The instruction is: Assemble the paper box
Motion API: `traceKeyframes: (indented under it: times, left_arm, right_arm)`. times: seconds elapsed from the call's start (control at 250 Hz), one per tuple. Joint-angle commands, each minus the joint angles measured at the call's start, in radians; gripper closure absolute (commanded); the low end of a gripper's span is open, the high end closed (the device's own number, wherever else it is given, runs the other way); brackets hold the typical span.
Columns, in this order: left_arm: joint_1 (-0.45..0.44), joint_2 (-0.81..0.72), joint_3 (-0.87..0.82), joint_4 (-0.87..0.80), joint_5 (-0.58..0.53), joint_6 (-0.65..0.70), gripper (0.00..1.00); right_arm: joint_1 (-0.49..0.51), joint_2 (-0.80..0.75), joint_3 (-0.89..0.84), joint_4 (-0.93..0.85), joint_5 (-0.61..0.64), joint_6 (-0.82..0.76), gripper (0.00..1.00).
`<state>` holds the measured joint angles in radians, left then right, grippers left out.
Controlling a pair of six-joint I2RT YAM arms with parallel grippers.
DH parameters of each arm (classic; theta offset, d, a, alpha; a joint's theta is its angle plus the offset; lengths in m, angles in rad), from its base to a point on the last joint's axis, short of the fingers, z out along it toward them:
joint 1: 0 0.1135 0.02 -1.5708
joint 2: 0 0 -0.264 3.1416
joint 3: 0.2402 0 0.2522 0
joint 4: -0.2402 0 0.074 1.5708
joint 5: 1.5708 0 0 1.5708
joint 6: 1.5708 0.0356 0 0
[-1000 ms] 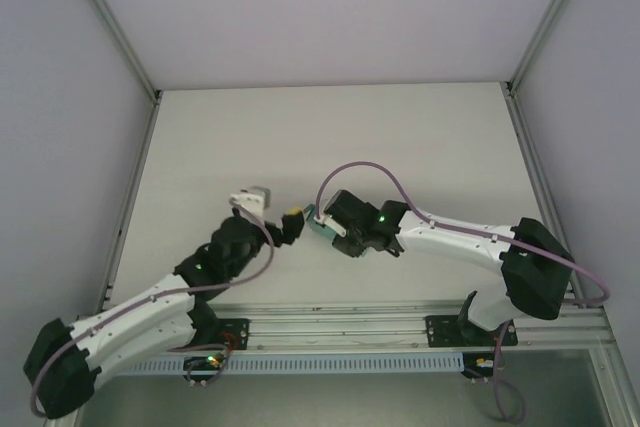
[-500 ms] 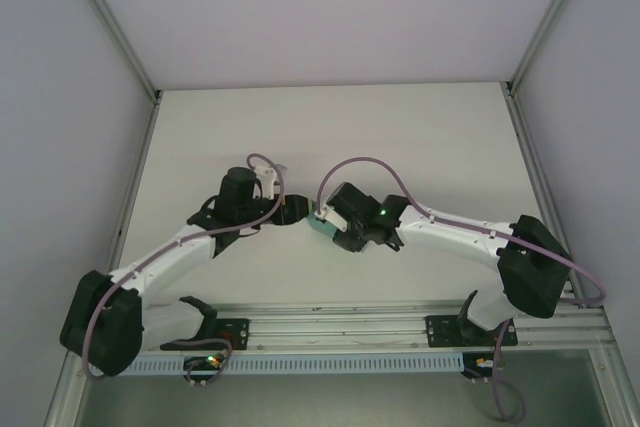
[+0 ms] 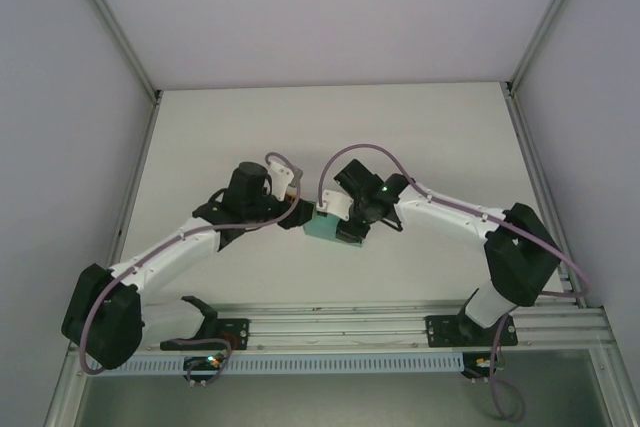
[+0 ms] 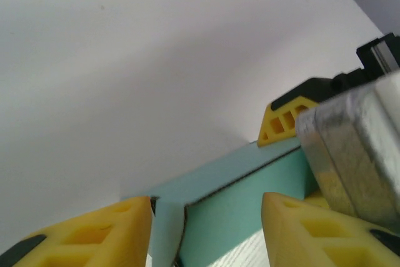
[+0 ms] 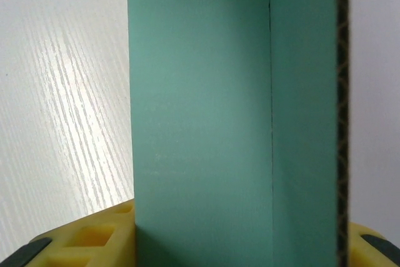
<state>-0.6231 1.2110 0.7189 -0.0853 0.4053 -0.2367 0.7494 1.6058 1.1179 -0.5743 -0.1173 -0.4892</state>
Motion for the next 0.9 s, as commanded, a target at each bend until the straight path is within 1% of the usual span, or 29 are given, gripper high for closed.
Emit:
traceKeyframes:
  times: [0.0, 0.064, 0.096, 0.184, 0.232, 0.28, 0.327, 0.363, 0.403, 0.435, 0.455, 0.503, 0.543, 0.571, 0.639, 0.683, 0.739, 0.795, 0.847, 0.898]
  left_arm:
    - [-0.008, 0.018, 0.054, -0.096, -0.081, 0.081, 0.53]
    - [-0.019, 0.015, 0.061, -0.128, -0.144, 0.087, 0.57]
    - [-0.024, 0.015, 0.064, -0.143, -0.155, 0.088, 0.59]
    - [-0.043, 0.004, 0.058, -0.154, -0.159, 0.082, 0.59]
    - [-0.065, -0.004, 0.054, -0.153, -0.2, 0.077, 0.6]
    - [-0.093, -0.008, 0.058, -0.16, -0.276, 0.072, 0.65]
    - [-0.113, -0.007, 0.069, -0.173, -0.326, 0.073, 0.67]
    - [-0.129, -0.004, 0.079, -0.184, -0.361, 0.074, 0.72]
    - [-0.142, 0.0, 0.088, -0.191, -0.388, 0.078, 0.75]
    - [-0.152, 0.004, 0.096, -0.197, -0.412, 0.076, 0.81]
    - [-0.157, 0.007, 0.1, -0.199, -0.423, 0.071, 0.84]
    - [-0.158, 0.015, 0.108, -0.2, -0.426, 0.066, 0.9]
    - [-0.16, 0.023, 0.114, -0.203, -0.438, 0.058, 0.96]
    - [-0.163, 0.027, 0.117, -0.204, -0.44, 0.058, 0.99]
    - [-0.17, 0.037, 0.119, -0.203, -0.455, 0.056, 1.0]
    - [-0.174, 0.045, 0.121, -0.208, -0.465, 0.057, 1.0]
    - [-0.178, 0.05, 0.12, -0.215, -0.487, 0.05, 1.0]
    - [-0.178, 0.051, 0.113, -0.213, -0.491, 0.035, 1.0]
    - [-0.18, 0.048, 0.102, -0.204, -0.488, 0.023, 1.0]
    - [-0.182, 0.041, 0.092, -0.19, -0.488, 0.014, 1.0]
  right_arm:
    - [-0.016, 0.062, 0.029, -0.092, -0.006, -0.109, 0.56]
    - [-0.028, 0.072, 0.043, -0.094, 0.0, -0.12, 0.56]
    - [-0.032, 0.075, 0.049, -0.091, 0.0, -0.123, 0.55]
    - [-0.041, 0.078, 0.058, -0.087, -0.002, -0.141, 0.55]
    - [-0.045, 0.082, 0.063, -0.093, -0.006, -0.153, 0.55]
    - [-0.049, 0.088, 0.072, -0.103, -0.004, -0.164, 0.55]
    - [-0.053, 0.095, 0.081, -0.112, -0.004, -0.167, 0.55]
    - [-0.058, 0.099, 0.088, -0.117, -0.002, -0.172, 0.54]
    - [-0.059, 0.104, 0.095, -0.126, -0.003, -0.177, 0.54]
    - [-0.061, 0.107, 0.099, -0.131, -0.002, -0.181, 0.52]
    - [-0.061, 0.109, 0.102, -0.132, 0.0, -0.181, 0.52]
    - [-0.062, 0.112, 0.106, -0.133, 0.005, -0.182, 0.52]
    - [-0.064, 0.113, 0.107, -0.13, 0.009, -0.181, 0.49]
    - [-0.064, 0.111, 0.107, -0.126, 0.014, -0.179, 0.48]
    - [-0.066, 0.105, 0.106, -0.117, 0.015, -0.17, 0.47]
    - [-0.068, 0.1, 0.102, -0.106, 0.02, -0.157, 0.42]
    - [-0.069, 0.086, 0.093, -0.084, 0.026, -0.142, 0.34]
    - [-0.07, 0.068, 0.082, -0.054, 0.04, -0.116, 0.31]
    - [-0.071, 0.051, 0.073, -0.024, 0.056, -0.091, 0.23]
    - [-0.072, 0.028, 0.061, 0.007, 0.067, -0.064, 0.21]
